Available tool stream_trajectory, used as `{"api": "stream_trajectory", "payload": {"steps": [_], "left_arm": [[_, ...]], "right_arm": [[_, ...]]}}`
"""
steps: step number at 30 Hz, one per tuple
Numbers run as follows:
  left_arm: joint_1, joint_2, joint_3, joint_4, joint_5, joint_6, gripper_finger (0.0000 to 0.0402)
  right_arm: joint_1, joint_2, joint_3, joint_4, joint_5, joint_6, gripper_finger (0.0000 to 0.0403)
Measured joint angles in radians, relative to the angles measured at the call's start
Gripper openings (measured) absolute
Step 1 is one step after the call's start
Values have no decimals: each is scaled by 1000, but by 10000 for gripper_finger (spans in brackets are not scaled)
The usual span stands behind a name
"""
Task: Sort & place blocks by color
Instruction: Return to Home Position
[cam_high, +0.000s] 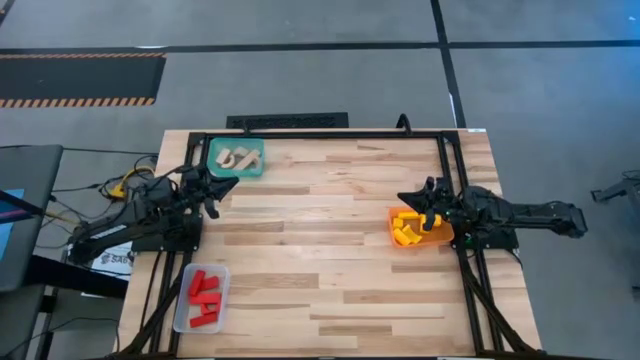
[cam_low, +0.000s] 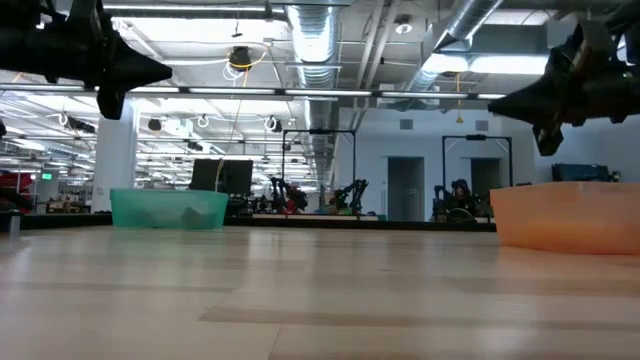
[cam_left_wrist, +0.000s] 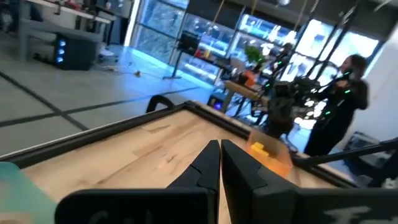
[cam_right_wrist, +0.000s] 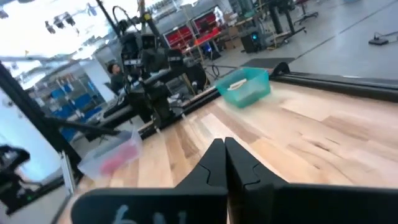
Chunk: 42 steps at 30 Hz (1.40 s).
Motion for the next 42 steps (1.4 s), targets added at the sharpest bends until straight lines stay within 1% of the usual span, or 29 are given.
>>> {"api": "stream_trajectory", "payload": {"steps": [3, 7, 9, 12, 15, 19, 21, 23, 31, 42], "left_arm": [[0, 0, -64, 109, 44, -23, 0], [0, 2, -157, 226, 68, -38, 0], [0, 3, -176, 243, 72, -40, 0], [0, 3, -176, 195, 98, -22, 0], [0, 4, -176, 201, 116, 62, 0], [-1, 5, -176, 194, 70, 223, 0], [0, 5, -176, 198, 41, 257, 0], [0, 5, -176, 196, 21, 256, 0], [0, 5, -177, 196, 21, 241, 0], [0, 5, -178, 196, 21, 240, 0]], "right_arm": [[0, -15, 0, -42, -19, -86, 3], [1, -15, -1, -62, -120, -322, 3], [-1, -13, -1, -71, -139, -358, 6], [-1, 3, -1, -74, -142, -361, 11], [-1, 32, -1, -75, -140, -378, 14], [-1, 60, -1, -76, -137, -395, 14], [-1, 67, -2, -76, -137, -397, 15], [-1, 70, -2, -76, -136, -397, 17], [-1, 70, -2, -77, -134, -397, 24], [-1, 70, -3, -76, -134, -397, 21]]}}
